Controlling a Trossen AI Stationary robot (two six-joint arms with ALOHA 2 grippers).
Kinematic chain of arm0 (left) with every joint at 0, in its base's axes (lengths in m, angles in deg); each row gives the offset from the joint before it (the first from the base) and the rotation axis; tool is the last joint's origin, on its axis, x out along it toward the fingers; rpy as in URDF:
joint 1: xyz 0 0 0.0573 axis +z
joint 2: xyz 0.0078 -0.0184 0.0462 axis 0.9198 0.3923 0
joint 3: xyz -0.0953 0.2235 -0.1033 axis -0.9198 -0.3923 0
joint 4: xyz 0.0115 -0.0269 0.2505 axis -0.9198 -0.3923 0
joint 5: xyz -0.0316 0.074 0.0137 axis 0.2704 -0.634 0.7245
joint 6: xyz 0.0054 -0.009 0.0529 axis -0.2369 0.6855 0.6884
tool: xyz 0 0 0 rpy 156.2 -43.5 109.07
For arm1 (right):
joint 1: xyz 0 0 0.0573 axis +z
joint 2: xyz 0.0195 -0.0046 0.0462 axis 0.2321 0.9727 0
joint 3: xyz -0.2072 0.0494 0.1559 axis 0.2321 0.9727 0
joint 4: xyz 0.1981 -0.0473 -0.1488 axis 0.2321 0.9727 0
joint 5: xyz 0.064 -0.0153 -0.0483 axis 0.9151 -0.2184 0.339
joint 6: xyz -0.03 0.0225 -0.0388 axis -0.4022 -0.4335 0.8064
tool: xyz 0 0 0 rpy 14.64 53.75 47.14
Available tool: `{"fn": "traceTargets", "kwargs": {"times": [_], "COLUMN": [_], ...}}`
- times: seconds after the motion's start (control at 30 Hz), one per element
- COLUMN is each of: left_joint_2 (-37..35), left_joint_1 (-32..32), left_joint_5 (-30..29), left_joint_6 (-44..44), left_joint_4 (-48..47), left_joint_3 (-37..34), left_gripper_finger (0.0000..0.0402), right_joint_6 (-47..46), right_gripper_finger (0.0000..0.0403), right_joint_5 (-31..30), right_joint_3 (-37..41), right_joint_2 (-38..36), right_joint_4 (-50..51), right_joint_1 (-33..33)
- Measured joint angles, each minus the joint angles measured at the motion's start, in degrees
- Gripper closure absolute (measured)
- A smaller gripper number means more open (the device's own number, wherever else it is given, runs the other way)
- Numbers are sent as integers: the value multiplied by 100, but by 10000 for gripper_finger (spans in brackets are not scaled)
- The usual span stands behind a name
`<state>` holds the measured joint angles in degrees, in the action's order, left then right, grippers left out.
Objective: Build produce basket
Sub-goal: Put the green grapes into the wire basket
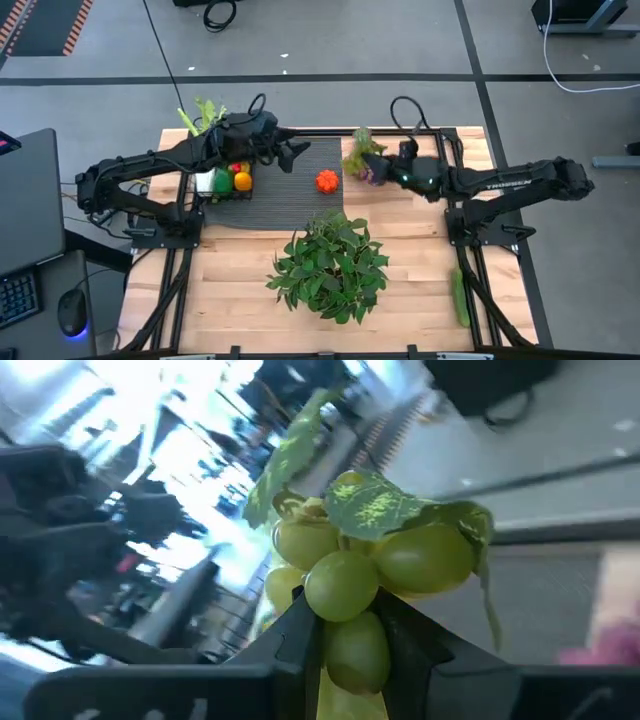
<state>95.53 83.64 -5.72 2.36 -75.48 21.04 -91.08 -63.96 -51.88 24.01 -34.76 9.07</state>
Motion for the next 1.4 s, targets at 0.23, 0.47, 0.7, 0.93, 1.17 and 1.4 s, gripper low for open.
{"fn": "traceTargets", "kwargs": {"times": [0.23,0.47,0.7,0.93,1.17,1.4], "left_joint_2": [320,717,1064,1128,1128,1128], "left_joint_1": [-62,-149,-154,-197,-202,-234], "left_joint_5": [-12,-7,604,756,672,50], "left_joint_6": [-62,-598,-964,-931,-234,194], "left_joint_4": [317,729,849,1024,1017,1129], "left_joint_3": [-9,1,-2,-3,-3,-3], "left_gripper_finger": [112,111,111,111,111,111], "right_joint_6": [317,62,-32,-186,-364,-846], "right_gripper_finger": [322,322,322,323,323,323], "right_joint_5": [895,1823,1976,2214,2410,2736], "right_joint_3": [0,3,3,0,0,0], "right_joint_2": [465,1027,1300,1395,1463,1480], "right_joint_4": [-1637,-2334,-2764,-2852,-3603,-3736], "right_joint_1": [-461,-641,-665,-850,-990,-1002]}}
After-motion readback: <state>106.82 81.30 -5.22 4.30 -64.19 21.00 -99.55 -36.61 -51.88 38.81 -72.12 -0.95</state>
